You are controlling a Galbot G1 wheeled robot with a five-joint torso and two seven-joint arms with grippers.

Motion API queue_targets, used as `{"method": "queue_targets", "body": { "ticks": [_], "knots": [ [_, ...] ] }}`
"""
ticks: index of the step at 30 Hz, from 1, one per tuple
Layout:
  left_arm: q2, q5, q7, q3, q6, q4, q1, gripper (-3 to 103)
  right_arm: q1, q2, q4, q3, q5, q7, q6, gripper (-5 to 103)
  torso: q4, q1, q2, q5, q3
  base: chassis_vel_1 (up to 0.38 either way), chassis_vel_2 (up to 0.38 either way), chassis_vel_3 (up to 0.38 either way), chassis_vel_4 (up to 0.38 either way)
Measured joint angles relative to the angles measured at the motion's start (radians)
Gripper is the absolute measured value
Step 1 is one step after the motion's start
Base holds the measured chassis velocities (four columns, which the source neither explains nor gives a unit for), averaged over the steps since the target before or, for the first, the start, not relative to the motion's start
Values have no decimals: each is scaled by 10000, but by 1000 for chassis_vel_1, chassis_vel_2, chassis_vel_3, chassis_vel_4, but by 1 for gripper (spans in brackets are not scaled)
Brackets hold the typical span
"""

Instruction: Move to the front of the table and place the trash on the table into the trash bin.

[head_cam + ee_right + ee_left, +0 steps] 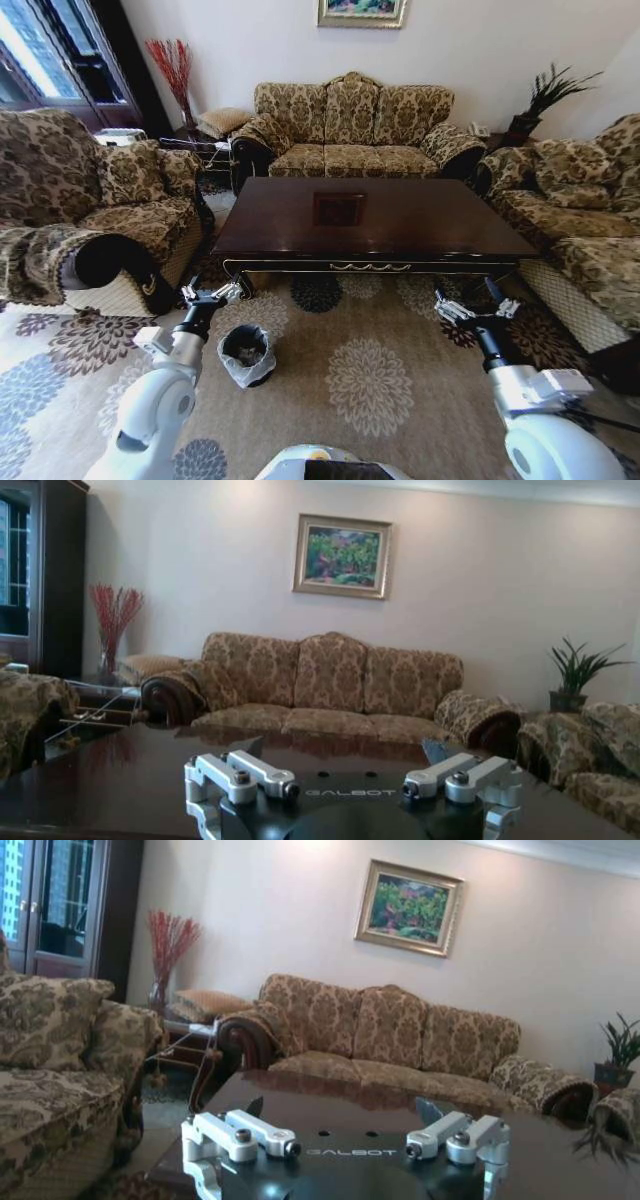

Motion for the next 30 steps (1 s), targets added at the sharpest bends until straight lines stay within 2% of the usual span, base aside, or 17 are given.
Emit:
{"method": "queue_targets", "body": {
  "ticks": [10,17,30],
  "knots": [
    [-234,220,85,-97,-72,-117,77,100,794,-362,-297,-608,7,362,-93,100,3,0,0,0,0,-8,-11,12,8],
    [-382,468,251,-110,-269,-113,274,100,859,-286,-335,-1153,-375,426,-13,100,1,1,-1,-1,0,-120,-117,136,126],
    [-397,557,476,-91,-425,-170,320,100,777,-112,-352,-1430,-797,604,173,100,0,-4,1,3,-2,-334,-229,334,228]
  ]
}}
